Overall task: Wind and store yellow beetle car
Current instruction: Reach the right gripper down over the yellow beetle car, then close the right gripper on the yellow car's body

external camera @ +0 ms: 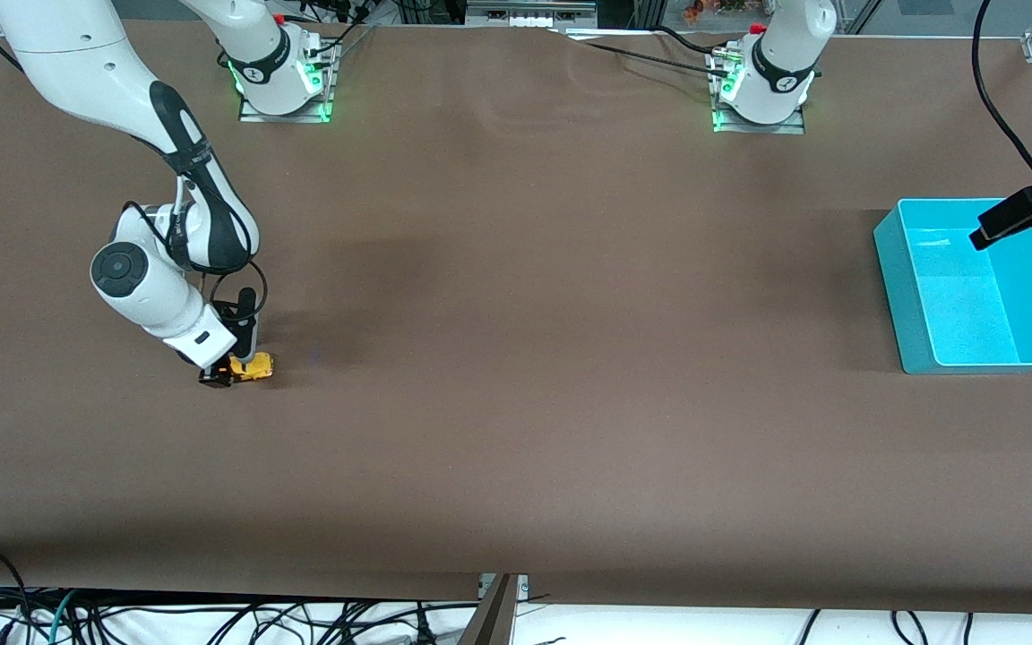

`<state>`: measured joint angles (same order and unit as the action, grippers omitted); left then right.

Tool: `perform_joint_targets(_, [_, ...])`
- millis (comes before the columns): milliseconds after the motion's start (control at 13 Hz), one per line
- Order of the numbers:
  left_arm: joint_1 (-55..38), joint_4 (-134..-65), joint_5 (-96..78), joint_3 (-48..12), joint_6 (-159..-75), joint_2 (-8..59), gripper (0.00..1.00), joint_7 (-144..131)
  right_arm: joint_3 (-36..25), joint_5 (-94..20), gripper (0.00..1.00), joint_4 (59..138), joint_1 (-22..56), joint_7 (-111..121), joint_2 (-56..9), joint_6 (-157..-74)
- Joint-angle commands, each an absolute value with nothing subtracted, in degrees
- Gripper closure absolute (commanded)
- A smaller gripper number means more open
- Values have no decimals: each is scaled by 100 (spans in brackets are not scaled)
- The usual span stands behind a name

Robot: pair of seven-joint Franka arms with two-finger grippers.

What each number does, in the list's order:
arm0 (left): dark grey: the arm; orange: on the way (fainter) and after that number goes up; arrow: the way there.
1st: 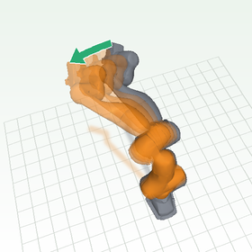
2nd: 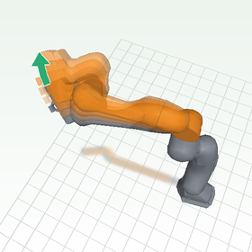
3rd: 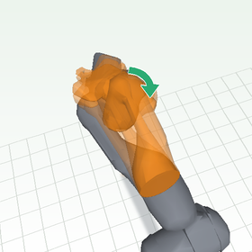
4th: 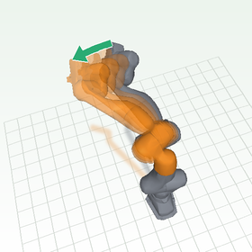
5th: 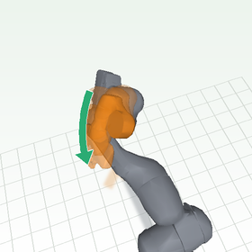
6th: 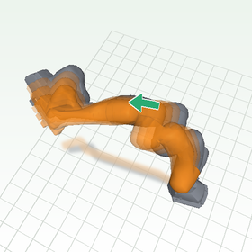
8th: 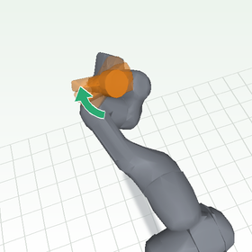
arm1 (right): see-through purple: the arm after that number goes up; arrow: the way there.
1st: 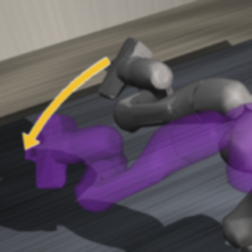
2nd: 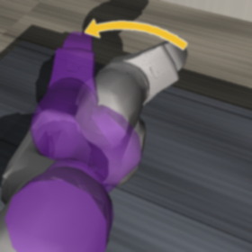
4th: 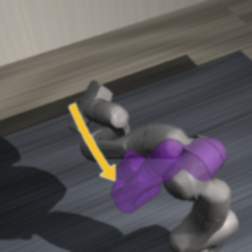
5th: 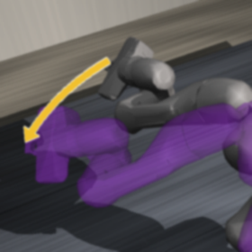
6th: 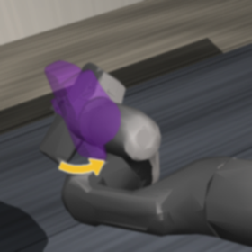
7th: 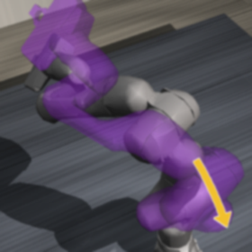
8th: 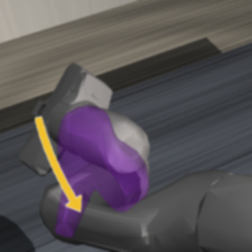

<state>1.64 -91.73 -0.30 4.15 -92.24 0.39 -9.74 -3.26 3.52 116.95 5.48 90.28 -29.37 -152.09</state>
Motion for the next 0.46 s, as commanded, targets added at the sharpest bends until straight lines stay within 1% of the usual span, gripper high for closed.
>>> perform_joint_targets(0, [185,-9018,-35,413,-9123,88,0,-888,-281,396,44,11707,527,9106,-2944,-15284])
perform_joint_targets(154, [185,-9018,-35,422,-9123,88,0,-888,-273,369,62,11698,536,9044,-2883,-15214])
perform_joint_targets(308, [185,-9018,-35,413,-9123,88,0,-888,-255,352,62,11698,545,8904,-2830,-14952])
perform_joint_targets(385, [185,-9018,-35,422,-9123,88,0,-888,-124,352,62,11698,545,8642,-2787,-14863])
